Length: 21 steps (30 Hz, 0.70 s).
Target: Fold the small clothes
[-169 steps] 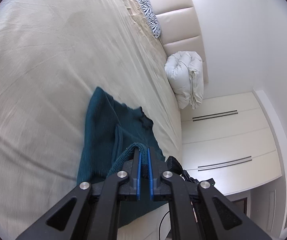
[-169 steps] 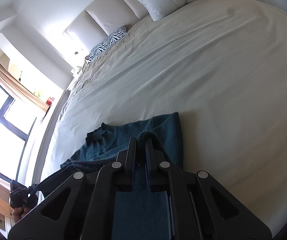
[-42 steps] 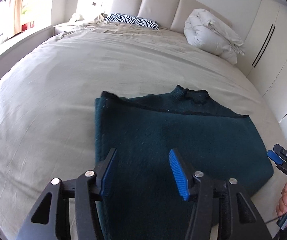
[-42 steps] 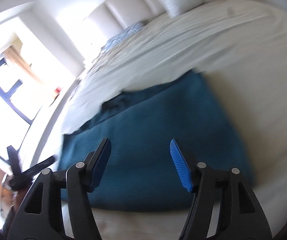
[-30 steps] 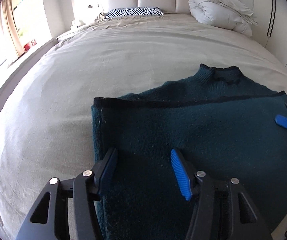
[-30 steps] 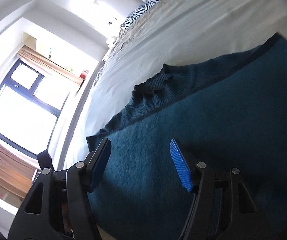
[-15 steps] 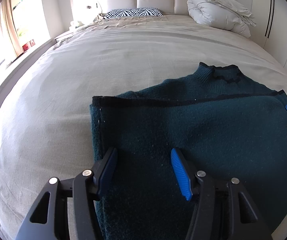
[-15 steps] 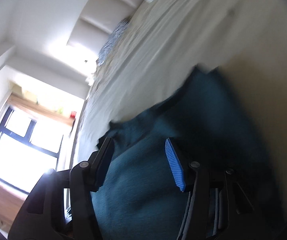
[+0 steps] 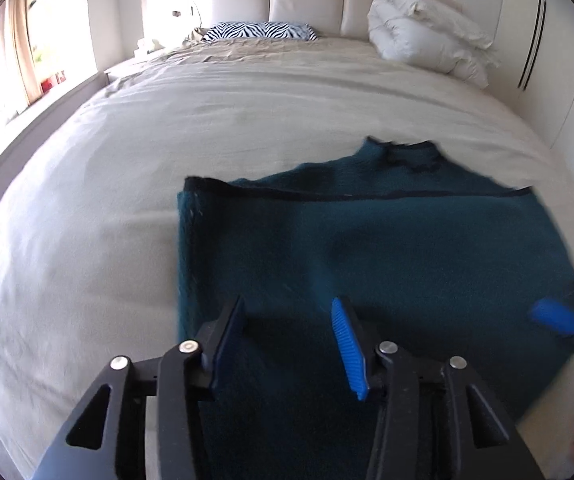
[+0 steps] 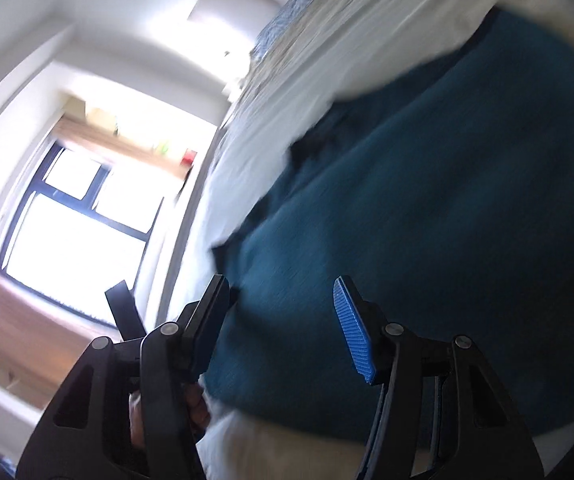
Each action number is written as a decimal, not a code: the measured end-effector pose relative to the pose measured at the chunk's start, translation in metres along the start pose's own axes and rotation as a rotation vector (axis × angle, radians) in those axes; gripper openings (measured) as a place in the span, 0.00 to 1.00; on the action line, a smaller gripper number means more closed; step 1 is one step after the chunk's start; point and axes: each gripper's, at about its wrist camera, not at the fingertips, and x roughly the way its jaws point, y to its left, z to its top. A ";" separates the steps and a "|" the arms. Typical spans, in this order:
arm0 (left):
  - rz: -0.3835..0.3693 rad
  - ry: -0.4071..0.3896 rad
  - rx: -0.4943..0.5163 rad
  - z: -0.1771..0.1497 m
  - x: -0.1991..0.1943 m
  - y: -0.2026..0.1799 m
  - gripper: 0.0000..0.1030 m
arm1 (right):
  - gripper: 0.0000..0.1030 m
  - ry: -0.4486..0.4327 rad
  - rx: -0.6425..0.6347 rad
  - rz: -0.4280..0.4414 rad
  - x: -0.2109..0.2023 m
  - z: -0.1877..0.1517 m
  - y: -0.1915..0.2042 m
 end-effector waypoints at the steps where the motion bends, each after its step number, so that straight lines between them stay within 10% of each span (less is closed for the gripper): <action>1: -0.041 0.004 -0.025 -0.008 -0.008 -0.003 0.47 | 0.53 0.015 0.011 0.004 0.010 -0.009 0.000; 9: -0.098 0.050 -0.030 -0.056 -0.007 -0.020 0.47 | 0.49 -0.011 0.108 -0.011 0.009 -0.016 -0.039; 21: -0.259 0.037 -0.192 -0.072 -0.023 0.032 0.42 | 0.49 -0.359 0.311 -0.061 -0.120 -0.001 -0.131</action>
